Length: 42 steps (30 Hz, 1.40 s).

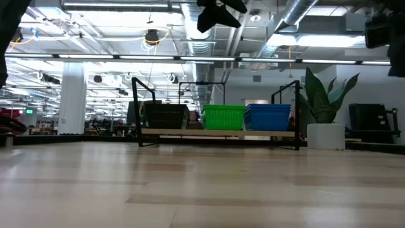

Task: Stack baskets on shelf by color
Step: Stack the green bin on top of the other green bins on the shelf

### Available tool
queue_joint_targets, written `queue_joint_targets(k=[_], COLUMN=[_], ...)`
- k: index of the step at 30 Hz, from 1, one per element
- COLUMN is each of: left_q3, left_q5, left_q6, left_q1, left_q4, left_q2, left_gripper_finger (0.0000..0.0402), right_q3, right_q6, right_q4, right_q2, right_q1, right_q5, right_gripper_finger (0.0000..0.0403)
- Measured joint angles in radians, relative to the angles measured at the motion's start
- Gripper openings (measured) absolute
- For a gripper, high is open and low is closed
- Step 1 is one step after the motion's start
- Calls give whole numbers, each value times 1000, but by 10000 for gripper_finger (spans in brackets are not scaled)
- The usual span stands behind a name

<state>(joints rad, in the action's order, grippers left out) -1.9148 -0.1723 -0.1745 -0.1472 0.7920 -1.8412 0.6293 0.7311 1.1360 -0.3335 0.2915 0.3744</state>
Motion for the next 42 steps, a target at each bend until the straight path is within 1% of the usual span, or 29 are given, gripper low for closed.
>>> queue_joint_targets(k=[4,7,10,12,15,18,20,25,27,29,32,36,39,42], left_q3=[0,0,0,0,0,0,0,0,0,0,0,0,0,0], left_q5=[-39,-55,-50,-33,28,113,149,205,217,233,249,255,253,255], left_q6=[-49,-60,-64,-79,-103,-126,-135,-169,-180,-187,-189,-189,-189,-189], left_q1=[45,86,133,167,220,268,293,337,346,350,350,350,350,350], left_q4=[64,116,180,232,269,276,270,271,272,271,265,266,266,266], left_q2=[1,14,32,42,59,75,80,87,86,86,86,86,86,86], left_gripper_finger=[172,172,172,171,171,171,171,171,171,171,171,171,171,171], right_q3=[-13,-13,-13,-9,10,25,24,24,24,24,24,24,24,24], right_q6=[29,76,136,211,330,508,640,1056,1188,1293,1414,1461,1432,1314], right_q4=[-61,-191,-336,-399,-362,-346,-343,-319,-310,-310,-340,-438,-526,-598], right_q2=[-88,-174,-261,-326,-406,-468,-496,-580,-632,-691,-776,-872,-933,-974], right_q1=[-75,-160,-273,-363,-517,-695,-826,-1128,-1221,-1286,-1340,-1353,-1312,-1222], right_q5=[21,25,46,64,53,-24,-89,-243,-286,-294,-294,-293,-295,-314], right_gripper_finger=[196,186,176,169,155,134,120,91,81,72,61,55,53,53])
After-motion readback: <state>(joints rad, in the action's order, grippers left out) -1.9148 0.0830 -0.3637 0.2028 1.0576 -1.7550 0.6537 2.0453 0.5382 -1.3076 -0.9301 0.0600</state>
